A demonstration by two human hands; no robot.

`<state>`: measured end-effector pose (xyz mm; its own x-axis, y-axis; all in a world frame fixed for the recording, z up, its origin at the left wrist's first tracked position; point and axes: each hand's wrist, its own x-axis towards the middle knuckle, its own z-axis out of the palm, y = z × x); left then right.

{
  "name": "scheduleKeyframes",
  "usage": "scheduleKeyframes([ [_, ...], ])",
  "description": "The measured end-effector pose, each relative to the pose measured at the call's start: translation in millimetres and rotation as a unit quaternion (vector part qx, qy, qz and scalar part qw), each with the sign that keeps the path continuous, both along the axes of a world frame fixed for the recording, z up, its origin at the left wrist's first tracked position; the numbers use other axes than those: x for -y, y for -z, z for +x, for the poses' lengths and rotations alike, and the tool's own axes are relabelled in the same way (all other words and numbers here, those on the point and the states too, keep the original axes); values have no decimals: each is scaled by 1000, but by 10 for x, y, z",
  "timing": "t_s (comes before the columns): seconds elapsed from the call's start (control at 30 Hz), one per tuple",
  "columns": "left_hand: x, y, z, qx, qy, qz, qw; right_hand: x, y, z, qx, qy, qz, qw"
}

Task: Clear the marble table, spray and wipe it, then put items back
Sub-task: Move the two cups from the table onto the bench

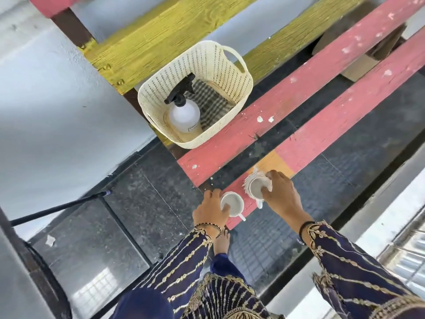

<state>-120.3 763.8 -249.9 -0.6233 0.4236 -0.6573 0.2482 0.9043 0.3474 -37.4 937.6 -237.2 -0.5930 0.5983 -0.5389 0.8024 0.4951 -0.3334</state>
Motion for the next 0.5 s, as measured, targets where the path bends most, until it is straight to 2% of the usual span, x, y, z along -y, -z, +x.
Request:
scheduleKeyframes([
  [0.17, 127, -389, -92, -26, -16, 8, 1000, 205, -386, -112, -9, -60, 29, 998],
  [0.37, 569, -968, -274, -82, -82, 60, 991, 791, -937, -547, -77, -145, 7, 986],
  [0.5, 1112, -1364, -445, -131, -134, 91, 978, 1459, -1338, -918, -150, -213, -3, 965],
])
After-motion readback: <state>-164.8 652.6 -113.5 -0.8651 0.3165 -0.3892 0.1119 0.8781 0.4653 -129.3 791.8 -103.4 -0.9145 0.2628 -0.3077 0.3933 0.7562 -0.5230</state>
